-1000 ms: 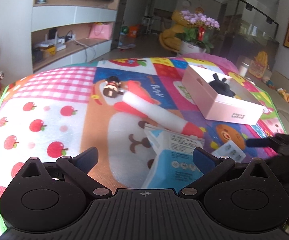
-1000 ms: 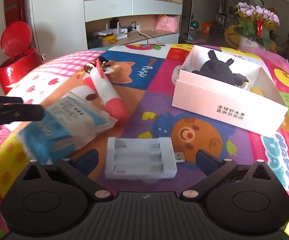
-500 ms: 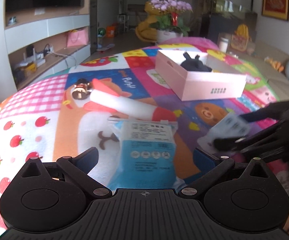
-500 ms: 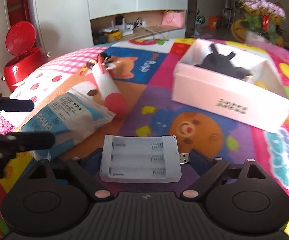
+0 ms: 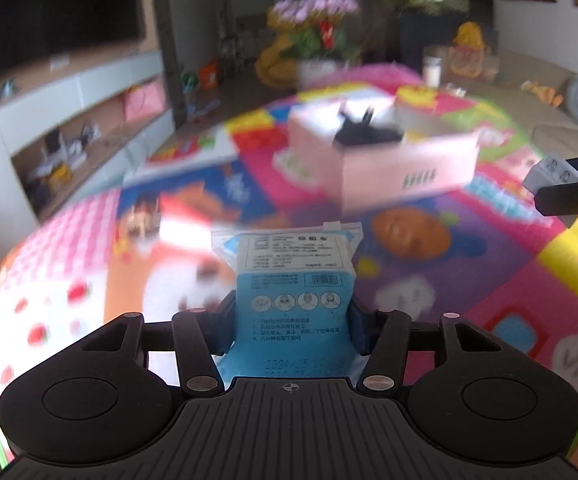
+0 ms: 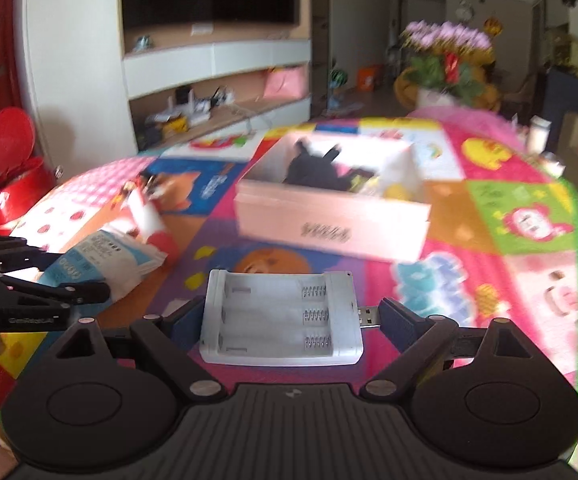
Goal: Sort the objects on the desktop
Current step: 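Lift the wipes pack with the left gripper while the right lifts the charger toward the box, then drop the wipes pack into the pink box with the left gripper while the right drops the charger there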
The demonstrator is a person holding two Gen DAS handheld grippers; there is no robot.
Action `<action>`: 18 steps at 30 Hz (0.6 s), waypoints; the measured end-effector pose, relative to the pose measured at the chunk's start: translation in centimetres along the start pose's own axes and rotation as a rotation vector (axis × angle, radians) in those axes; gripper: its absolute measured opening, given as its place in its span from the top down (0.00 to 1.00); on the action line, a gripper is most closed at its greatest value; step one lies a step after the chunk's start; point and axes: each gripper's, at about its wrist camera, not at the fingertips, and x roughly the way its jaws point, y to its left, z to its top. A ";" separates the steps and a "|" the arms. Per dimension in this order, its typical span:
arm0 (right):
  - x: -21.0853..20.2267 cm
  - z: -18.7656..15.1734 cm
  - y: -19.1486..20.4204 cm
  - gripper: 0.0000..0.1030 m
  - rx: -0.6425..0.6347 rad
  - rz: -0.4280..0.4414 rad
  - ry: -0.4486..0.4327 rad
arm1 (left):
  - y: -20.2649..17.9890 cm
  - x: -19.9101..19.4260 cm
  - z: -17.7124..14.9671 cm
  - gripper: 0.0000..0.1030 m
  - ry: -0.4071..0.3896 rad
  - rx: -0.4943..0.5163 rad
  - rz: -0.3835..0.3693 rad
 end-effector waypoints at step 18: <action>-4.3 5.0 -11.1 0.12 0.239 -0.233 -0.324 | -10.3 13.0 22.2 0.16 -0.098 -0.049 -0.203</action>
